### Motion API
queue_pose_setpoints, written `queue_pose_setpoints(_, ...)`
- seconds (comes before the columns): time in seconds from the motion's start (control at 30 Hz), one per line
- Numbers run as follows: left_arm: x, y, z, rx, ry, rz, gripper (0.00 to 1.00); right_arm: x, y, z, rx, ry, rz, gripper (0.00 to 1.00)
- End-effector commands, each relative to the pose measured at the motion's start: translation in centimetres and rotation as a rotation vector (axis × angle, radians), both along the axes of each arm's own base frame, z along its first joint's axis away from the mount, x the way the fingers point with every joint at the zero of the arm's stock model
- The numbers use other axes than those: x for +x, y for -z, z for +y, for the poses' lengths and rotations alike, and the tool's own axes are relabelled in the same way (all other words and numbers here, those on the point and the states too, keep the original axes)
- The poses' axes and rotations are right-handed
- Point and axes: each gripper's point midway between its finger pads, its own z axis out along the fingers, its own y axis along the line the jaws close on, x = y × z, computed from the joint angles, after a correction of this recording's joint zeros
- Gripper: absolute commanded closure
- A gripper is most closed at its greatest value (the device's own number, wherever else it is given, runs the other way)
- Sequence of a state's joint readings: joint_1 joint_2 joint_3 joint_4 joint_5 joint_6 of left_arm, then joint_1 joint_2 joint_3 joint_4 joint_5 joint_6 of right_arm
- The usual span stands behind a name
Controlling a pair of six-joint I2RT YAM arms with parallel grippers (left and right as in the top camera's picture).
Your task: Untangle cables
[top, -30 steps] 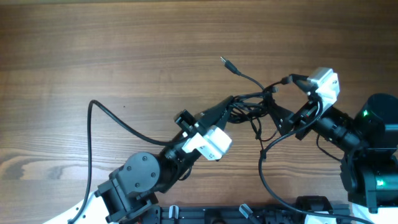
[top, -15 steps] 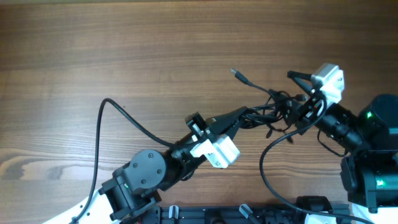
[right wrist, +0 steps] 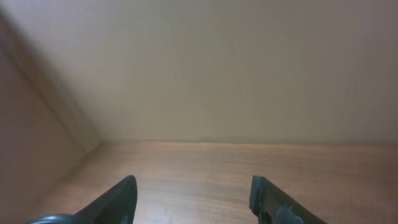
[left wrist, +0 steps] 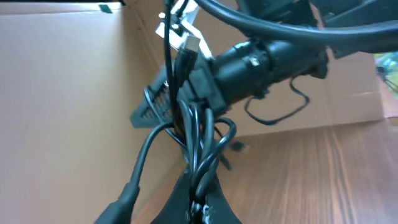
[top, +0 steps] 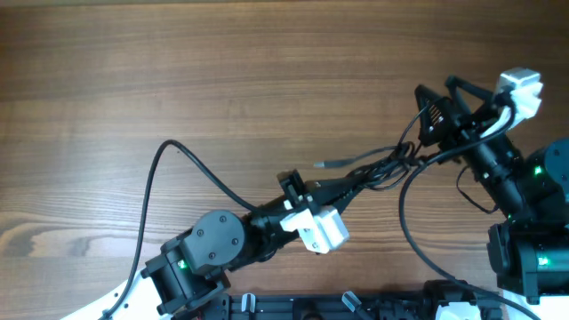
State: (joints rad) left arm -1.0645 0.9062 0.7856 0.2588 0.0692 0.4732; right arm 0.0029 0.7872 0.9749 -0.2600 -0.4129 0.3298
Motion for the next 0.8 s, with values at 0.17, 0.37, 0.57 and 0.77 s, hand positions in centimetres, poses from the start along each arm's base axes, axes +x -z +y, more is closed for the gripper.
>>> queue_pose_setpoints(0.17, -1.0, 0.9, -0.4, 0.053, 0.064, 0.041, 0.96, 1.2, -0.3, -3.7, 0.209, 0.235, 0.058, 0.18)
queue_pose_setpoints(0.37, -0.8, 1.0, -0.3, 0.055, 0.051, 0.043, 0.96, 1.3, -0.2, -4.1, 0.222, 0.260, 0.062, 0.08)
queue_pose_setpoints(0.57, 2.6, 0.1, 1.6, -0.020, -0.167, 0.104, 0.96, 0.8, 1.0, -2.5, 0.217, 0.171, 0.121, 0.00)
queue_pose_setpoints(0.77, 6.1, -0.3, 5.0, -0.202, -0.415, 0.284, 0.96, -0.2, 4.7, -1.7, 0.209, 0.140, 0.285, 0.00)
